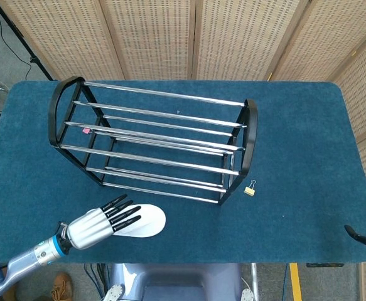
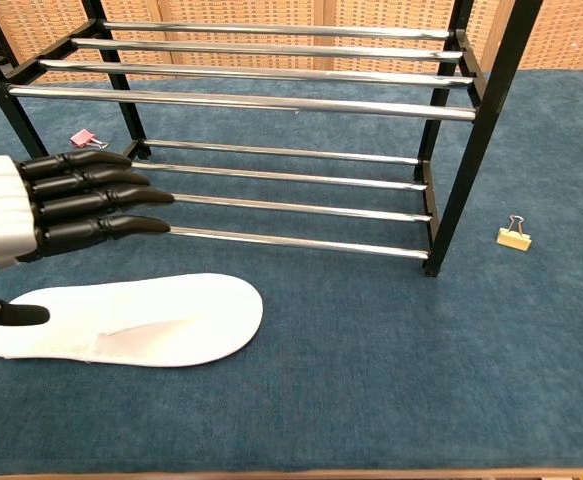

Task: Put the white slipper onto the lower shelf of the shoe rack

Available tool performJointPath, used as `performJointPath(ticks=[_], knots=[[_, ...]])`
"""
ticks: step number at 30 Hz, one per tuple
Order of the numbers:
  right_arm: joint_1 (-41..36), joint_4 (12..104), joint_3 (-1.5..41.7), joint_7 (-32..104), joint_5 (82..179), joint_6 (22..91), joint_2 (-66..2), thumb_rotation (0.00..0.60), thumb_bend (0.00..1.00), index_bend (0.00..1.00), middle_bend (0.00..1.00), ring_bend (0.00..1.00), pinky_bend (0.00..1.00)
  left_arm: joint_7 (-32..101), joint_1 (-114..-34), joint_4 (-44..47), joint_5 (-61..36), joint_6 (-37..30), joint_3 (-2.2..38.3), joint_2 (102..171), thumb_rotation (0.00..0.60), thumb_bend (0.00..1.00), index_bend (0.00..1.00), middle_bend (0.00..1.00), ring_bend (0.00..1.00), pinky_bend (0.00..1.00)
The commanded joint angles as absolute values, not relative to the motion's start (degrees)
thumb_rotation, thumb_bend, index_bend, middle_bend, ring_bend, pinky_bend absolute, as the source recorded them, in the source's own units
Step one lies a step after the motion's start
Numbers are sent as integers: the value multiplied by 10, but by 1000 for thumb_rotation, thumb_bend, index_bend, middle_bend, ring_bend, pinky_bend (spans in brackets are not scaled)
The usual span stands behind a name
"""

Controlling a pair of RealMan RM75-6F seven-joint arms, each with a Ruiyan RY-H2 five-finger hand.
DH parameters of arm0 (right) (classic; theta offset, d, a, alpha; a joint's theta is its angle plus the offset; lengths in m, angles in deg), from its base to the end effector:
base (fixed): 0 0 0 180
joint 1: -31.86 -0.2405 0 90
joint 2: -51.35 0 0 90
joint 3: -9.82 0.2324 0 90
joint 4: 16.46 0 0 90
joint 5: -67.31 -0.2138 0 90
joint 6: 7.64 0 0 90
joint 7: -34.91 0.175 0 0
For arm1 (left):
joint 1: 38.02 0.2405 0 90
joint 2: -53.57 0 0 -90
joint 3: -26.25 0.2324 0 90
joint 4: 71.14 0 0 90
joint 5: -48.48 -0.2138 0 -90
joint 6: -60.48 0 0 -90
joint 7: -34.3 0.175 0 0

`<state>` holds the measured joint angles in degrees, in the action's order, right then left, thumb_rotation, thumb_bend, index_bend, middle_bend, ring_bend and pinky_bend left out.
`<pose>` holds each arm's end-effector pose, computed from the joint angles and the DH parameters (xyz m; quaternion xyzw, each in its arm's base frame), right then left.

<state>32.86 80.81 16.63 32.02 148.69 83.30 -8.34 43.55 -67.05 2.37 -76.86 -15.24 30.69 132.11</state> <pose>-0.2996 -0.1918 0.1930 0.5258 -0.3689 0.3814 0.6649 -0.1738 0.2299 0.0040 -0.8772 -0.0167 -0.3979 0.2683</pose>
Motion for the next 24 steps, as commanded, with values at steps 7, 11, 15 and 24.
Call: performJointPath(ticks=[7, 11, 15, 24], knots=[[330, 810, 169, 328, 1485, 835, -79, 600, 60, 0, 0, 0, 0, 421, -693, -24, -771, -167, 326, 1346, 600, 81, 68, 0, 0, 27], [331, 810, 169, 332, 1486, 837, -78, 600, 61, 0, 0, 0, 0, 423, -703, -56, -782, -179, 333, 1368, 600, 81, 69, 0, 0, 27], [332, 810, 170, 337, 1485, 836, -76, 600, 59, 0, 0, 0, 0, 431, -712, -82, -788, -182, 336, 1388, 600, 81, 72, 0, 0, 27], [333, 807, 173, 351, 1478, 834, -71, 600, 60, 0, 0, 0, 0, 436, -737, -142, -773, -177, 335, 1441, 600, 81, 77, 0, 0, 30]])
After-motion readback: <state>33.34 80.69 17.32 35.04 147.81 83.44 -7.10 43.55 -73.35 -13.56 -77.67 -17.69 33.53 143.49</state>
